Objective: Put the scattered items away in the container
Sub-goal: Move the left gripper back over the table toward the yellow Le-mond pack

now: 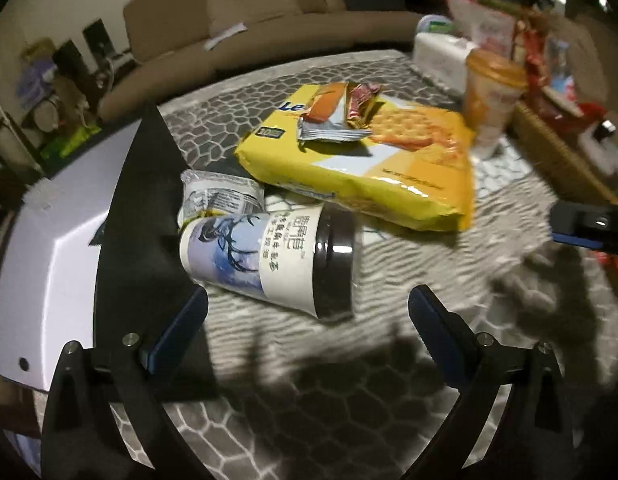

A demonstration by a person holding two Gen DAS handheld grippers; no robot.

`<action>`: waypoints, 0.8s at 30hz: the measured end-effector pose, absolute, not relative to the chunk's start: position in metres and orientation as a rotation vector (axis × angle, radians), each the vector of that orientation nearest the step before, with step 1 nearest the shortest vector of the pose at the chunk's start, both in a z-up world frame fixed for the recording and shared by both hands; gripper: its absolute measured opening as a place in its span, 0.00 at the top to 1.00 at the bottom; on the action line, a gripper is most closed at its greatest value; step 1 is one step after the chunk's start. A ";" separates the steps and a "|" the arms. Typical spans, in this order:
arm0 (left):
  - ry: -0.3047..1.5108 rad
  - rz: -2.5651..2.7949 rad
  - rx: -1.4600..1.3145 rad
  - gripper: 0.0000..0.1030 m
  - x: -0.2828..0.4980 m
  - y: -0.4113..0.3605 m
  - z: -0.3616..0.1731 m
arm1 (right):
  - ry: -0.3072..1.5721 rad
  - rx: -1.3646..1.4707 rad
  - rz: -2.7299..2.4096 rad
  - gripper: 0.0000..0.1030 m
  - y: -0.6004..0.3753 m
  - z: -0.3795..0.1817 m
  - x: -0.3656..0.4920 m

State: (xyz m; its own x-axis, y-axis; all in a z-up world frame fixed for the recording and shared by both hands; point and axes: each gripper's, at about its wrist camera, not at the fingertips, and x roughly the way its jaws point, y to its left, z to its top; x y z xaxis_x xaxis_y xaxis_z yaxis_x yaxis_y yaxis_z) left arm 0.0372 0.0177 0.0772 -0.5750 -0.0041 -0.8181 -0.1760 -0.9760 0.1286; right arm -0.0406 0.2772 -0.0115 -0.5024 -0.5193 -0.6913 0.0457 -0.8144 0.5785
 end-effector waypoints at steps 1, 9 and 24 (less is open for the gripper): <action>0.318 2.688 -1.405 0.02 0.035 0.020 0.073 | -0.716 1.333 -2.361 0.32 0.279 -0.014 -0.040; 0.460 2.683 -1.433 0.35 0.027 0.030 0.052 | -0.741 1.340 -2.345 0.32 0.282 -0.030 -0.050; 0.015 2.668 -1.322 0.01 -0.023 0.000 0.113 | -1.037 1.335 -2.213 0.32 0.292 -0.056 -0.099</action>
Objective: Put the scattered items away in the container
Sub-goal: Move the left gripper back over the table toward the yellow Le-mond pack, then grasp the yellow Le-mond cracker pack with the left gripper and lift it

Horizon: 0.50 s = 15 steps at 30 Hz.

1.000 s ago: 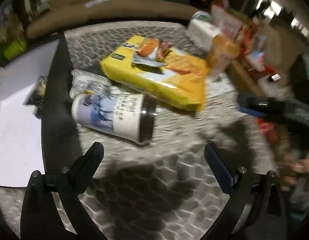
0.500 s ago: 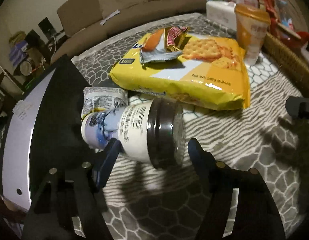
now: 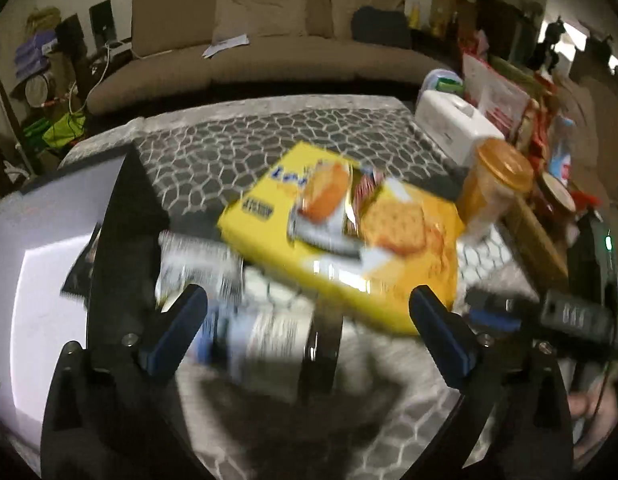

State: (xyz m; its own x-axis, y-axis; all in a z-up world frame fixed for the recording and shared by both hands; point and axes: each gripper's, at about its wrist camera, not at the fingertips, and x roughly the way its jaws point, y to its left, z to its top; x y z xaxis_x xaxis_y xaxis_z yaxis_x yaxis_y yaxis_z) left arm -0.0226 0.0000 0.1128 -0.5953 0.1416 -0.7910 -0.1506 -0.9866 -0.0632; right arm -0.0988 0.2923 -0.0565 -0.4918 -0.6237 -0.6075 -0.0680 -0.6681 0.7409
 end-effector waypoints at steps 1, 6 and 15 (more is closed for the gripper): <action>0.034 2.666 -1.336 0.01 -0.034 0.003 0.113 | -1.045 1.333 -2.206 0.32 0.292 -0.058 -0.099; 0.057 2.613 -1.407 0.01 -0.083 0.018 0.098 | -1.048 1.315 -2.191 0.32 0.293 -0.057 -0.107; -0.004 2.528 -1.508 0.45 -0.107 0.014 0.068 | -1.102 1.290 -2.114 0.61 0.289 -0.069 -0.123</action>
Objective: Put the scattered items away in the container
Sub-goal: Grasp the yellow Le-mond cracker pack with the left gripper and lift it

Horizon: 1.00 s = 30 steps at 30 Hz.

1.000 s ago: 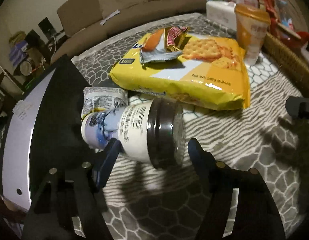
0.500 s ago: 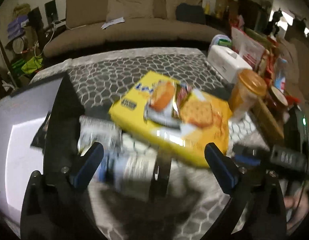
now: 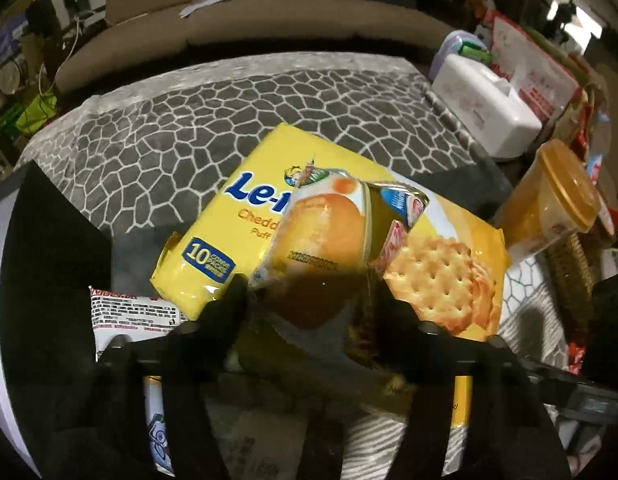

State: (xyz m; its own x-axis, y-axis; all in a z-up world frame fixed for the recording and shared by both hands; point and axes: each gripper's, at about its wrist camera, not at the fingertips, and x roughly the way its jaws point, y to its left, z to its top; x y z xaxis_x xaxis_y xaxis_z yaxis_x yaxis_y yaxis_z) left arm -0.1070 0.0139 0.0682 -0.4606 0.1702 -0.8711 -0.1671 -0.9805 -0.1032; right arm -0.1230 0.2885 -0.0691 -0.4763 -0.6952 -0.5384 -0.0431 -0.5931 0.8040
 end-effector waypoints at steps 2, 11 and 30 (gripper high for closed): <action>-0.063 2.513 -1.515 0.46 -0.109 0.006 0.072 | -1.109 1.275 -2.110 0.68 0.289 -0.067 -0.121; -0.113 2.671 -1.711 0.44 -0.146 -0.059 0.082 | -1.054 1.264 -2.140 0.79 0.284 -0.059 -0.117; -0.042 2.430 -1.780 0.20 -0.188 -0.001 0.054 | -1.156 1.337 -2.036 0.46 0.285 -0.073 -0.117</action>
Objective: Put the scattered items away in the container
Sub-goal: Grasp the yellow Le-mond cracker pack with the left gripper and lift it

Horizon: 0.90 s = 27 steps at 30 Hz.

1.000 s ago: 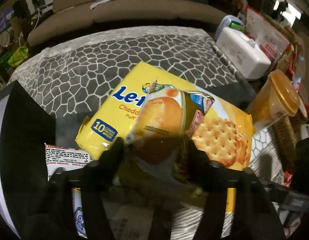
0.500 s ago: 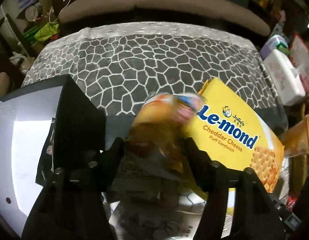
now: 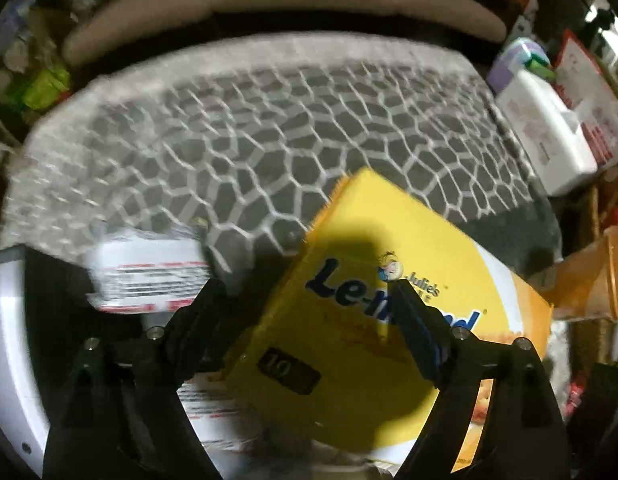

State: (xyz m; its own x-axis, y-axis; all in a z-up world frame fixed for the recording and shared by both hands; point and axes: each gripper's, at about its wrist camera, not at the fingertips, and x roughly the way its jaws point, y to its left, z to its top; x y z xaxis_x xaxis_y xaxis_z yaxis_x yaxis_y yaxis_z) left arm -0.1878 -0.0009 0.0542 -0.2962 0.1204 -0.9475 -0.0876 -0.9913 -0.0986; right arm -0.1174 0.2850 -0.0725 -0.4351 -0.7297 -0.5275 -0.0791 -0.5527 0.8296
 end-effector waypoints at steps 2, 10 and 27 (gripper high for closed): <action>-0.131 2.373 -1.775 0.20 -0.188 -0.006 0.049 | -1.148 1.332 -2.038 0.46 0.284 -0.073 -0.119; -0.305 2.196 -1.759 0.14 -0.179 0.000 0.039 | -1.159 1.278 -2.069 0.54 0.283 -0.066 -0.130; -0.231 2.012 -1.844 0.14 -0.098 0.032 0.051 | -0.961 1.472 -2.087 0.52 0.302 -0.043 -0.076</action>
State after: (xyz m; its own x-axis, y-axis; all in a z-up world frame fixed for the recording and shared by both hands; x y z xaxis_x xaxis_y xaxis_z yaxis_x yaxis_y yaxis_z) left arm -0.0981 0.0320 0.0507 -0.0498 0.3967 -0.9166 -0.1784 -0.9065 -0.3826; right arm -0.0755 0.3020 -0.0432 -0.3582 -0.6709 -0.6493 -0.0574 -0.6783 0.7325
